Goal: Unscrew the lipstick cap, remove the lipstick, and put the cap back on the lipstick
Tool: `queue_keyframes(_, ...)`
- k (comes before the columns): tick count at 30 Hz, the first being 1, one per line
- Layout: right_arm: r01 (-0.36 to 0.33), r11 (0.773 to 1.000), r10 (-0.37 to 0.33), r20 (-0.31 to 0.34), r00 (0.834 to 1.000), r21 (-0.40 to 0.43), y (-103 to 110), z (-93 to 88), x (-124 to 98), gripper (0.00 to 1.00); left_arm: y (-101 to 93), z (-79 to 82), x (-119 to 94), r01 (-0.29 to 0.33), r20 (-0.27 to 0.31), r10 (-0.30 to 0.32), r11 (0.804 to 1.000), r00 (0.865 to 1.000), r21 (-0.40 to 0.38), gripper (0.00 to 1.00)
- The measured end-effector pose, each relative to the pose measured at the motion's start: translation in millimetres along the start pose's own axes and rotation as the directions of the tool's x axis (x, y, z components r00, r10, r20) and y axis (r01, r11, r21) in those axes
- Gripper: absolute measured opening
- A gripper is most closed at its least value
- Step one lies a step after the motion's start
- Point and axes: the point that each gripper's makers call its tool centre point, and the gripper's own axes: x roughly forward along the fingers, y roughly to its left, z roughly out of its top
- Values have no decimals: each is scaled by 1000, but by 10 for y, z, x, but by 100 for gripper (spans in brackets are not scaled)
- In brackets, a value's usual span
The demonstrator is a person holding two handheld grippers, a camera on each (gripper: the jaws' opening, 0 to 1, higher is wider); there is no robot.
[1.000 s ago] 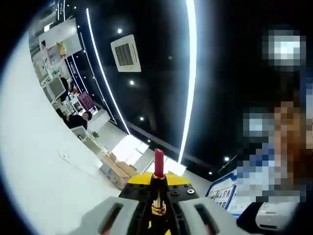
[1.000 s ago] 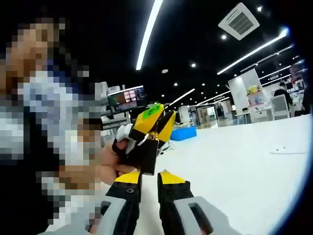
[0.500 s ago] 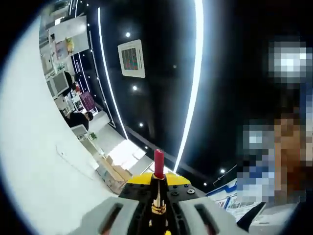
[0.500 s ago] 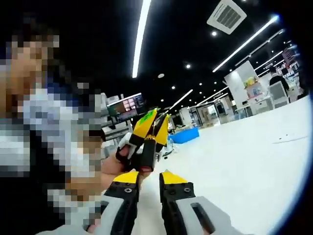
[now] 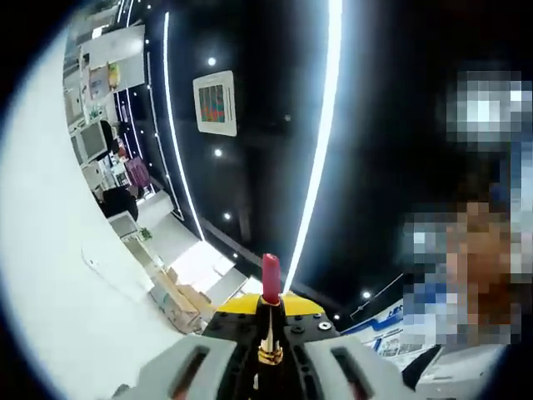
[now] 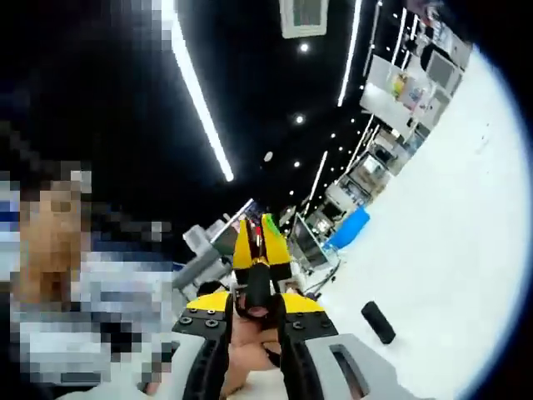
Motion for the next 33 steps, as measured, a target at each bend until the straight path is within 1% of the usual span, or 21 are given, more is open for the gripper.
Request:
queue_keyframes(4,-6,1000,6,-11,1000,9,-10,-32,12,20,-11,-42,1,2,-9,-2,1000,1000,1,9)
queue_keyframes(5,-10,1000,10,-11,1000,21,43,-92,23,19,-5,-49,0,3,-10,-3,1000,1000,-7,9)
queue_keyframes(8,-39,991,37,23,999,127,88,-81,18,18,-27,-60,3,10,-9,-10,1000,1000,-19,9)
queue_keyframes(10,-50,985,46,28,999,162,97,-73,17,17,-44,-63,12,17,-12,-18,1000,1000,-20,9)
queue_keyframes(11,-46,987,44,19,999,152,158,-162,33,14,-54,-63,17,23,-14,-24,999,1000,-22,9)
queue_keyframes(12,-32,991,31,11,999,133,167,-200,29,11,-65,-69,20,27,-17,-28,999,999,-26,9)
queue_keyframes(13,-34,993,33,13,999,117,147,-147,26,11,-67,-80,25,23,-20,-23,1000,1000,-15,9)
queue_keyframes(15,-22,995,21,9,1000,95,155,-146,19,11,-70,-86,21,24,-23,-24,1000,999,-20,9)
queue_keyframes(17,-3,999,3,4,1000,37,147,-161,17,11,-60,-90,20,18,-25,-18,1000,1000,-14,9)
queue_keyframes(20,24,999,-25,-2,1000,-34,144,-186,9,11,-35,-99,14,4,-26,-5,1000,1000,-15,9)
queue_keyframes(22,59,990,-61,-16,998,-131,141,-207,7,11,-11,-105,7,-8,-29,7,1000,1000,-17,9)
queue_keyframes(24,89,966,-100,-31,995,-242,159,-229,8,11,-8,-136,-1,-16,-30,15,1000,999,-15,9)
queue_keyframes(25,107,946,-124,-38,992,-305,175,-238,7,11,-10,-146,-1,-19,-31,18,1000,999,-12,9)
queue_keyframes(26,114,938,-135,-41,990,-328,185,-246,6,11,5,-131,1,-21,-31,21,1000,999,-9,9)
queue_keyframes(28,143,901,-173,-36,984,-409,210,-250,2,11,33,-114,-5,-28,-29,27,1000,999,-7,9)
queue_keyframes(29,158,882,-195,-38,980,-445,6,-52,-18,11,46,-110,-9,-30,-28,30,999,999,-9,9)
queue_keyframes(31,182,824,-238,-36,971,-537,-47,-18,-27,11,70,-104,-15,-38,-27,38,999,999,-10,9)
queue_keyframes(32,198,788,-262,-26,965,-583,-58,-1,-33,11,91,-92,-16,-44,-26,44,999,999,-10,9)
queue_keyframes(33,215,742,-293,-20,956,-635,-76,8,-42,11,112,-91,-19,-51,-26,50,999,998,-12,9)
